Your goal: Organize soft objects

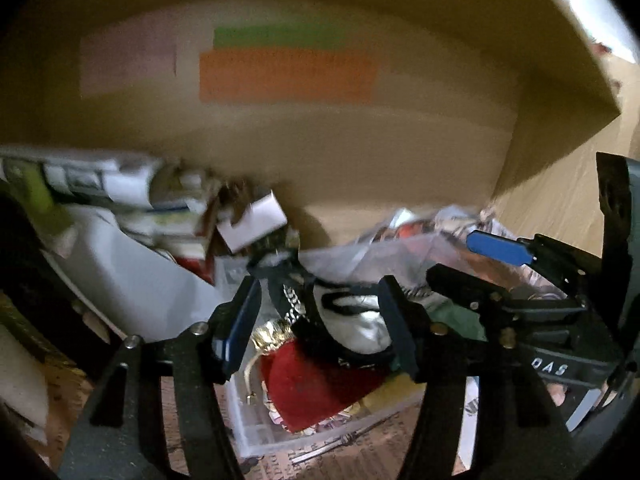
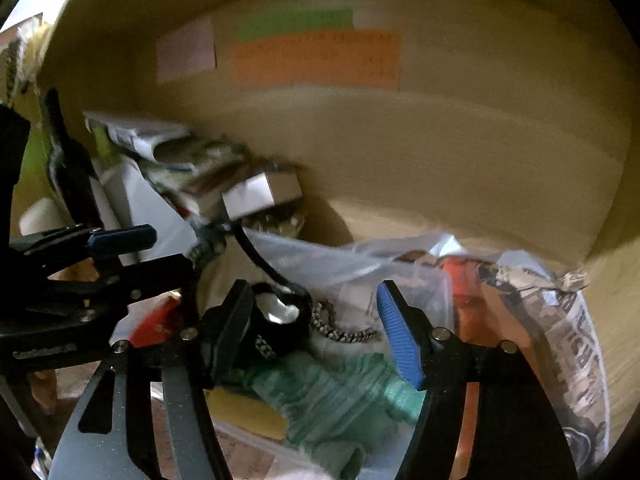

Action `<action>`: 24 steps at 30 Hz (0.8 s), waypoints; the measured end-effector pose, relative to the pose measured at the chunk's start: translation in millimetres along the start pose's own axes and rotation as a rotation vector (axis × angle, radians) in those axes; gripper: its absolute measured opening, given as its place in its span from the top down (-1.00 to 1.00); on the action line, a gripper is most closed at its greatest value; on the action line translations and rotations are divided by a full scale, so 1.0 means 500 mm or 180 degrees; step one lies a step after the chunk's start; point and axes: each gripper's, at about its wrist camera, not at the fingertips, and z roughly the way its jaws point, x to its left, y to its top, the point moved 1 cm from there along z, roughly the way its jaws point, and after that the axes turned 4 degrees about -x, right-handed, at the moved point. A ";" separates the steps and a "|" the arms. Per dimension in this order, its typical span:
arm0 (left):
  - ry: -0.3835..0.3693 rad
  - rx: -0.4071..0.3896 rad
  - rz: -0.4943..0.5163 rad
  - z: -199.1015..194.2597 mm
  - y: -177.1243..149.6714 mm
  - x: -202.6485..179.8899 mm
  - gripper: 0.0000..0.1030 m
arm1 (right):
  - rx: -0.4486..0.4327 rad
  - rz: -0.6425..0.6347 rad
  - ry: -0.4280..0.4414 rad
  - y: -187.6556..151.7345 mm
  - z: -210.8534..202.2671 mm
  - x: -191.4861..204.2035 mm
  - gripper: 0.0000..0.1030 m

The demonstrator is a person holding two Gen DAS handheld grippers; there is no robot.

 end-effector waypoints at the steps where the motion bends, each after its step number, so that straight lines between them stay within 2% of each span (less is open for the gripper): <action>1: 0.0017 -0.0083 0.0009 -0.018 0.004 -0.003 -0.18 | -0.0055 0.0007 0.0005 0.005 -0.014 0.001 -0.19; 6: 0.0027 -0.0418 -0.0040 -0.100 0.018 -0.010 -0.21 | -0.0381 0.0022 0.0017 0.026 -0.104 0.011 -0.19; 8: 0.0071 -0.0579 -0.0024 -0.137 0.019 -0.016 -0.31 | -0.0507 0.0004 0.0018 0.030 -0.141 0.017 -0.20; 11: 0.0099 -0.0762 -0.0010 -0.184 0.015 -0.025 -0.42 | -0.0733 -0.0018 -0.0017 0.032 -0.199 0.024 -0.42; 12: 0.0092 -0.0791 -0.0009 -0.194 0.014 -0.027 -0.44 | -0.0786 -0.0024 -0.0028 0.032 -0.210 0.027 -0.45; 16: 0.0145 -0.0945 0.0009 -0.239 0.004 -0.037 -0.77 | -0.0937 -0.0008 -0.0012 0.028 -0.256 0.033 -0.46; 18: 0.0182 -0.1007 0.0036 -0.260 -0.002 -0.044 -0.83 | -0.0993 0.0005 -0.0022 0.024 -0.270 0.034 -0.61; 22: 0.0187 -0.1057 0.0079 -0.286 -0.016 -0.055 -0.95 | -0.1037 0.0035 -0.0035 0.014 -0.286 0.038 -0.67; 24: 0.0191 -0.1065 0.0091 -0.296 -0.021 -0.061 -0.96 | -0.1043 0.0053 -0.0048 0.006 -0.293 0.040 -0.77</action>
